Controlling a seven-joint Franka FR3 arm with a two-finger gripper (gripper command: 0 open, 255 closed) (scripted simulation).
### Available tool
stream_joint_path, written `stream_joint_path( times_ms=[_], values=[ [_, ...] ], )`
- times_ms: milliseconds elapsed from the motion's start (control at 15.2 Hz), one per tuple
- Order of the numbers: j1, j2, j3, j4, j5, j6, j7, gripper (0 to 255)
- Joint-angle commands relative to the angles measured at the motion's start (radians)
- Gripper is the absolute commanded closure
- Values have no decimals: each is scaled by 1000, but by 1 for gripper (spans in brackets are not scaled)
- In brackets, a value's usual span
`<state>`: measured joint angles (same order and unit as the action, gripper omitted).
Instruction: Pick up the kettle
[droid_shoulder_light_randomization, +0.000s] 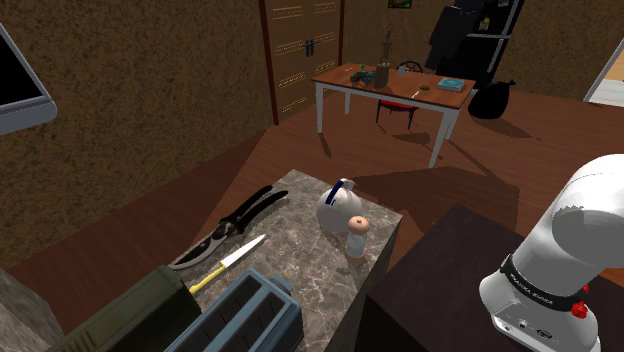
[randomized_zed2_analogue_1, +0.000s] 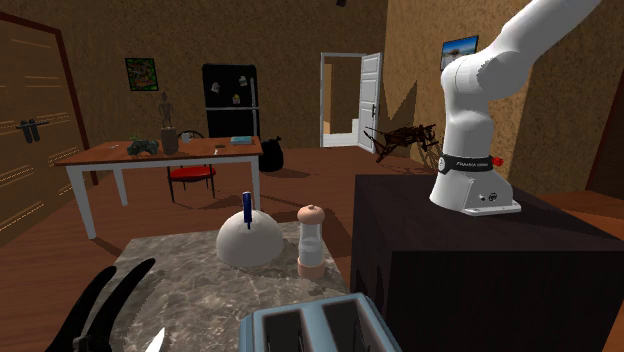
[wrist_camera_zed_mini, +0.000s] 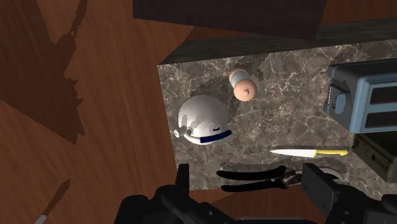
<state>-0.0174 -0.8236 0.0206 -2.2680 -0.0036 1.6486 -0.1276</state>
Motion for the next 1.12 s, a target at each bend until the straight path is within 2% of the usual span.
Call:
stream_joint_path(
  times_ms=[0,528,1056],
  values=[
    [0,0,0,0,0,0,0,0],
    [-75,191,107,-72,47,206,292,0],
    [-148,451,191,-61,56,397,582,0]
  ],
)
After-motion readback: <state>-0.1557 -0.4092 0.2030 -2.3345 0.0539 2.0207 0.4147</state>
